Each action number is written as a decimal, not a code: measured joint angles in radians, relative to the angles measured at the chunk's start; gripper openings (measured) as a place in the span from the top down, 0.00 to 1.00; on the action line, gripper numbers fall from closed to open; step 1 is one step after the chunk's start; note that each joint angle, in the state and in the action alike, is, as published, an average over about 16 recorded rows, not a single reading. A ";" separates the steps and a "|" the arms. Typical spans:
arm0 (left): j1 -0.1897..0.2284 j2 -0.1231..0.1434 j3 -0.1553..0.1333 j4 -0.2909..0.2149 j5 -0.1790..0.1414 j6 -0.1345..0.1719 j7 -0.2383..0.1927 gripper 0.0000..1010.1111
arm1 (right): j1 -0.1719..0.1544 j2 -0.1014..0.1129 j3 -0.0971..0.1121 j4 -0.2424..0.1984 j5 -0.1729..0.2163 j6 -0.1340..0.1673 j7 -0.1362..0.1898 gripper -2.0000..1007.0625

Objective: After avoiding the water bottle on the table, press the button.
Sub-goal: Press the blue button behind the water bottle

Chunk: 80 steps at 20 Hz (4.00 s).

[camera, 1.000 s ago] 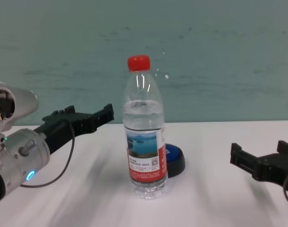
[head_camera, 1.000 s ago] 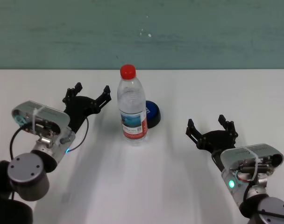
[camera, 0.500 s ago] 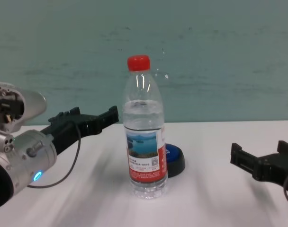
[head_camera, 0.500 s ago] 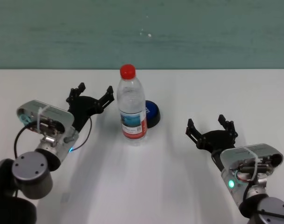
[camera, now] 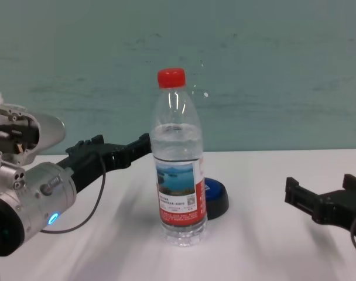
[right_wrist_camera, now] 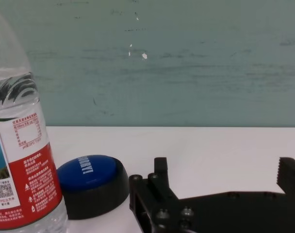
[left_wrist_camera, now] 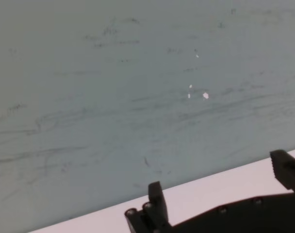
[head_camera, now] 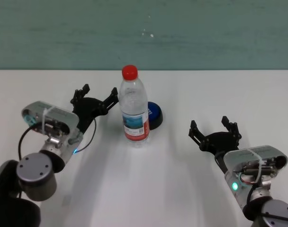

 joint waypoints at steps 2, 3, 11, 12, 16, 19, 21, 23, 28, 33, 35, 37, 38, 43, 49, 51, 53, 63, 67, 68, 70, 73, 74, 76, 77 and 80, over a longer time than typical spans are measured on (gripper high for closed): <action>-0.002 -0.001 0.001 0.004 0.001 -0.001 0.000 0.00 | 0.000 0.000 0.000 0.000 0.000 0.000 0.000 0.00; -0.003 -0.002 0.001 0.005 0.002 -0.001 0.000 0.00 | 0.000 0.000 0.000 0.000 0.000 0.000 0.000 0.00; -0.005 -0.004 0.002 0.011 0.004 -0.002 0.001 0.00 | 0.000 0.000 0.000 0.000 0.000 0.000 0.000 0.00; -0.006 -0.004 0.002 0.012 0.004 -0.002 0.002 0.00 | 0.000 0.000 0.000 0.000 0.000 0.000 0.000 0.00; -0.006 -0.004 0.001 0.013 0.004 -0.001 0.002 0.00 | 0.000 0.000 0.000 0.000 0.000 0.000 0.000 0.00; -0.007 -0.005 0.000 0.014 0.005 -0.001 0.003 0.00 | 0.000 0.000 0.000 0.000 0.000 0.000 0.000 0.00; -0.007 -0.005 -0.001 0.015 0.005 0.000 0.004 0.00 | 0.000 0.000 0.000 0.000 0.000 0.000 0.000 0.00; -0.007 -0.005 -0.002 0.016 0.005 0.000 0.005 0.00 | 0.000 0.000 0.000 0.000 0.000 0.000 0.000 0.00; -0.007 -0.005 -0.006 0.016 0.006 0.001 0.007 0.00 | 0.000 0.000 0.000 0.000 0.000 0.000 0.000 0.00; -0.005 -0.003 -0.013 0.013 0.005 0.003 0.010 0.00 | 0.000 0.000 0.000 0.000 0.000 0.000 0.000 0.00; -0.003 -0.001 -0.016 0.010 0.004 0.004 0.011 0.00 | 0.000 0.000 0.000 0.000 0.000 0.000 0.000 0.00; 0.000 0.001 -0.020 0.007 0.003 0.005 0.012 0.00 | 0.000 0.000 0.000 0.000 0.000 0.000 0.000 0.00; 0.001 0.002 -0.022 0.005 0.002 0.006 0.013 0.00 | 0.000 0.000 0.000 0.000 0.000 0.000 0.000 0.00; 0.008 0.007 -0.032 -0.004 -0.001 0.008 0.015 0.00 | 0.000 0.000 0.000 0.000 0.000 0.000 0.000 0.00; 0.015 0.011 -0.043 -0.014 -0.004 0.011 0.018 0.00 | 0.000 0.000 0.000 0.000 0.000 0.000 0.000 0.00; 0.017 0.012 -0.046 -0.016 -0.004 0.012 0.019 0.00 | 0.000 0.000 0.000 0.000 0.000 0.000 0.000 0.00; 0.019 0.013 -0.049 -0.017 -0.005 0.012 0.020 0.00 | 0.000 0.000 0.000 0.000 0.000 0.000 0.000 0.00; 0.049 0.022 -0.075 -0.051 -0.011 0.022 0.028 0.00 | 0.000 0.000 0.000 0.000 0.000 0.000 0.000 0.00; 0.078 0.028 -0.092 -0.085 -0.017 0.025 0.032 0.00 | 0.000 0.000 0.000 0.000 0.000 0.000 0.000 0.00; 0.086 0.030 -0.096 -0.096 -0.019 0.025 0.033 0.00 | 0.000 0.000 0.000 0.000 0.000 0.000 0.000 0.00; 0.106 0.033 -0.106 -0.118 -0.022 0.026 0.035 0.00 | 0.000 0.000 0.000 0.000 0.000 0.000 0.000 0.00; 0.138 0.038 -0.119 -0.155 -0.029 0.027 0.037 0.00 | 0.000 0.000 0.000 0.000 0.000 0.000 0.000 0.00; 0.150 0.040 -0.124 -0.167 -0.031 0.026 0.037 0.00 | 0.000 0.000 0.000 0.000 0.000 0.000 0.000 0.00; 0.172 0.043 -0.133 -0.191 -0.036 0.027 0.037 0.00 | 0.000 0.000 0.000 0.000 0.000 0.000 0.000 0.00; 0.183 0.044 -0.137 -0.203 -0.039 0.027 0.037 0.00 | 0.000 0.000 0.000 0.000 0.000 0.000 0.000 0.00; 0.217 0.047 -0.149 -0.240 -0.047 0.029 0.036 0.00 | 0.000 0.000 0.000 0.000 0.000 0.000 0.000 0.00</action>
